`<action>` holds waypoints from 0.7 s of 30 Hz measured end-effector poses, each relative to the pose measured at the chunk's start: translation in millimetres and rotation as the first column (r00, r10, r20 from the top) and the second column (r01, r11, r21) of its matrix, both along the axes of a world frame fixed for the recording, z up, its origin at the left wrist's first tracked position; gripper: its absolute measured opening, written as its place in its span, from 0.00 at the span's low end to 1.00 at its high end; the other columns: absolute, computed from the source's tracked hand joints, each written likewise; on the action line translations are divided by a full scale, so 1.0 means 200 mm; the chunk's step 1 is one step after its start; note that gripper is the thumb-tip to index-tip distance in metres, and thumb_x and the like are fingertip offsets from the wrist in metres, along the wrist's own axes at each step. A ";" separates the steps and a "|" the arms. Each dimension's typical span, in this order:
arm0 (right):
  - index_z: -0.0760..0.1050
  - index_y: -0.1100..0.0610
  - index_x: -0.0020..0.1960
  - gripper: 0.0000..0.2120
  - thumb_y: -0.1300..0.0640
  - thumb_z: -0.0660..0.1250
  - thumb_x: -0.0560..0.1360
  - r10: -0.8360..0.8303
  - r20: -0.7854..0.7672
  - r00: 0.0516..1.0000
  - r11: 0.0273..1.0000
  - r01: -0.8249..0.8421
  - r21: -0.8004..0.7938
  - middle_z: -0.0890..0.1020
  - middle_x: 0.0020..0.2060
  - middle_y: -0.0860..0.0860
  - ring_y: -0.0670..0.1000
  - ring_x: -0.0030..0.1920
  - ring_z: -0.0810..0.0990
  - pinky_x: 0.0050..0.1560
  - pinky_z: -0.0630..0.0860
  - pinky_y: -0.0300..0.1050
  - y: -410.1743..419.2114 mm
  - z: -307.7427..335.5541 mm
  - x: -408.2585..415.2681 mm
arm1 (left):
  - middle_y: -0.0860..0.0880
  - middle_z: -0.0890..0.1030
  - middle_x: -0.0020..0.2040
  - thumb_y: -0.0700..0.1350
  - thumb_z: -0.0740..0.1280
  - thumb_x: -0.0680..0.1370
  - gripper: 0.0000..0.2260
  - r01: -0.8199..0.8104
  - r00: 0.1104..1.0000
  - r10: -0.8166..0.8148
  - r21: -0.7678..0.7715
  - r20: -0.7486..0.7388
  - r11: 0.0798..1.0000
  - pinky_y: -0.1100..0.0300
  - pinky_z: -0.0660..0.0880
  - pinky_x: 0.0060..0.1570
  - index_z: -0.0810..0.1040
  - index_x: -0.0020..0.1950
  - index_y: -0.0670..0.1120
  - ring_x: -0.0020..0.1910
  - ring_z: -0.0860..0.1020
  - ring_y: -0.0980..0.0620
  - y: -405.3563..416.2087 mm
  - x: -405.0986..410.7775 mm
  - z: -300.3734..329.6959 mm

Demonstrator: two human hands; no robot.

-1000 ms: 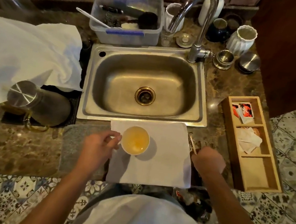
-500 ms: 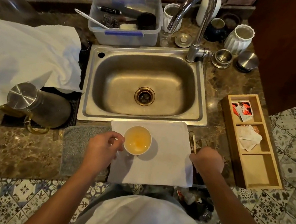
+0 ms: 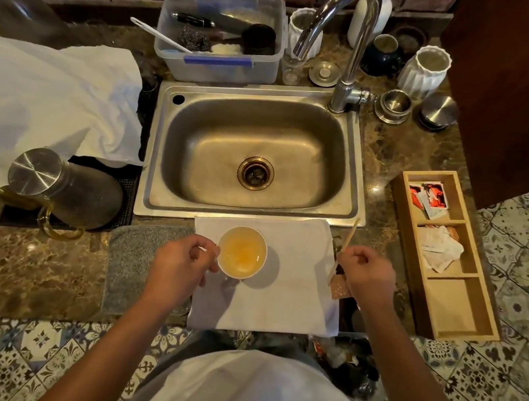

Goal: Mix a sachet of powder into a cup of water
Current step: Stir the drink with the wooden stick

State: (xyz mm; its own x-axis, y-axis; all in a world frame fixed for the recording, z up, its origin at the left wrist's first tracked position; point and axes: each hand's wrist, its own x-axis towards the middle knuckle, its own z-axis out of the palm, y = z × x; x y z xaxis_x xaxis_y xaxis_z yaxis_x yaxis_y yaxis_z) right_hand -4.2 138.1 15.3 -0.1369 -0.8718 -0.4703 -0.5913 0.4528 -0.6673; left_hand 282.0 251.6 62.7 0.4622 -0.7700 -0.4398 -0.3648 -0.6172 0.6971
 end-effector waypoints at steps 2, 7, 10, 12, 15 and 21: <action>0.83 0.53 0.48 0.02 0.55 0.72 0.77 -0.019 0.095 0.995 1.000 0.019 0.006 0.85 0.42 0.50 0.53 0.46 0.84 0.39 0.79 0.42 0.01 0.04 0.01 | 0.54 0.86 0.34 0.47 0.69 0.80 0.04 -0.011 1.000 0.011 -0.001 -0.008 1.000 0.48 0.81 0.36 0.83 0.47 0.51 0.29 0.81 0.48 0.00 0.00 -0.01; 0.82 0.54 0.47 0.03 0.55 0.74 0.76 -0.007 0.194 0.981 1.000 0.008 -0.008 0.86 0.41 0.52 0.55 0.45 0.85 0.41 0.83 0.50 0.02 0.17 0.06 | 0.53 0.86 0.35 0.47 0.69 0.80 0.04 -0.031 0.999 0.031 -0.007 -0.010 1.000 0.47 0.81 0.36 0.83 0.48 0.51 0.28 0.81 0.51 0.01 0.00 -0.01; 0.80 0.55 0.50 0.02 0.59 0.71 0.77 0.022 0.285 0.958 0.999 -0.012 -0.038 0.88 0.41 0.50 0.50 0.45 0.87 0.50 0.85 0.58 0.04 0.23 0.09 | 0.52 0.86 0.35 0.48 0.69 0.80 0.04 -0.050 0.999 0.049 -0.017 -0.018 0.999 0.48 0.82 0.37 0.83 0.48 0.51 0.29 0.82 0.50 0.03 -0.01 -0.02; 0.77 0.53 0.56 0.09 0.56 0.70 0.76 0.049 0.347 0.937 0.996 -0.022 -0.081 0.88 0.42 0.51 0.49 0.47 0.88 0.52 0.84 0.60 0.07 0.27 0.11 | 0.52 0.86 0.35 0.48 0.69 0.80 0.04 -0.053 0.998 0.052 -0.019 -0.025 0.998 0.49 0.82 0.37 0.83 0.49 0.51 0.29 0.82 0.51 0.03 0.00 -0.02; 0.75 0.54 0.62 0.12 0.62 0.68 0.80 0.110 0.419 0.901 0.987 -0.048 -0.156 0.88 0.42 0.53 0.47 0.45 0.87 0.49 0.83 0.47 0.10 0.33 0.16 | 0.52 0.86 0.35 0.48 0.69 0.81 0.04 -0.056 0.998 0.055 -0.010 -0.038 0.998 0.53 0.80 0.34 0.83 0.48 0.51 0.29 0.81 0.54 0.03 0.00 -0.02; 0.84 0.49 0.53 0.13 0.63 0.63 0.82 0.137 0.494 0.859 0.990 -0.099 -0.103 0.87 0.43 0.49 0.47 0.41 0.81 0.43 0.79 0.41 0.16 0.43 0.32 | 0.51 0.86 0.36 0.46 0.67 0.82 0.02 0.024 0.997 -0.027 -0.041 -0.074 0.999 0.61 0.76 0.29 0.79 0.50 0.51 0.27 0.82 0.52 0.03 0.02 -0.04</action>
State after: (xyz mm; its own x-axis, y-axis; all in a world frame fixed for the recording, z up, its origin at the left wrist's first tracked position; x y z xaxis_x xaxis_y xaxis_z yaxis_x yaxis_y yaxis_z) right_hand 59.5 169.8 100.5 0.2049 -0.9005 -0.3834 -0.2167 0.3403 -0.9150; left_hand 286.0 256.8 55.5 0.4089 -0.7991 -0.4406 -0.3261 -0.5789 0.7473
